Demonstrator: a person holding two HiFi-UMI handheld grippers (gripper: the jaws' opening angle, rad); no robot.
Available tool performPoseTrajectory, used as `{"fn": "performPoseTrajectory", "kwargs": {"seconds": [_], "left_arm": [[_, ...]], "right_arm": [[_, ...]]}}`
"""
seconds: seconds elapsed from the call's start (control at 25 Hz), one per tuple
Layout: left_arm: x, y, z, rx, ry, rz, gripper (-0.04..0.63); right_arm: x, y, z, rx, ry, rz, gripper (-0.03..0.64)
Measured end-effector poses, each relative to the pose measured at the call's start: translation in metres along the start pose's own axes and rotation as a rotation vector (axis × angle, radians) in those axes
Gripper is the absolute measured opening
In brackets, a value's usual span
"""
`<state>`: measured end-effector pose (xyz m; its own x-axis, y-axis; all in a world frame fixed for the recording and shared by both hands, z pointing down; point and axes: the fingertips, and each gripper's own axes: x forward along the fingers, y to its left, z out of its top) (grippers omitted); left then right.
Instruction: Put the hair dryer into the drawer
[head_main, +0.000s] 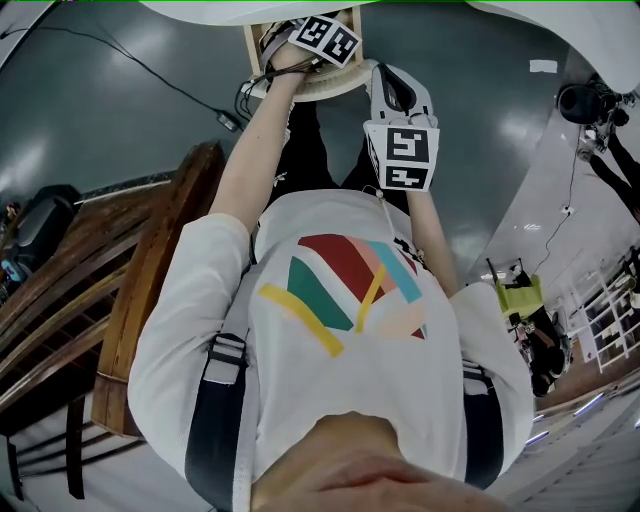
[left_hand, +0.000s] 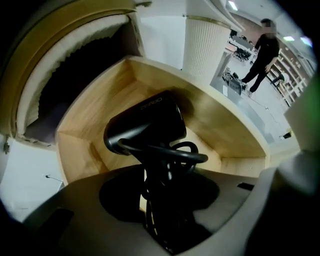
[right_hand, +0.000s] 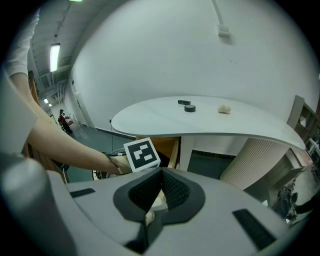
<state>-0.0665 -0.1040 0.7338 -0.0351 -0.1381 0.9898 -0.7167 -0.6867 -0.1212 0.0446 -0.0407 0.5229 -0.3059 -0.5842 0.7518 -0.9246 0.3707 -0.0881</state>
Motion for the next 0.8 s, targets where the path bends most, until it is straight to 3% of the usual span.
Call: {"fn": "performPoseTrajectory", "kwargs": {"seconds": [0.44,0.8], "left_arm": [[0.01,0.026,0.022,-0.086,-0.123,0.066,0.198],[0.022,0.022,0.017,-0.124,-0.095,0.051,0.198]], "right_arm": [[0.003,-0.01,-0.01,0.016,0.025,-0.014,0.011],[0.003,-0.009,-0.016,0.008,0.028,-0.004,0.011]]}}
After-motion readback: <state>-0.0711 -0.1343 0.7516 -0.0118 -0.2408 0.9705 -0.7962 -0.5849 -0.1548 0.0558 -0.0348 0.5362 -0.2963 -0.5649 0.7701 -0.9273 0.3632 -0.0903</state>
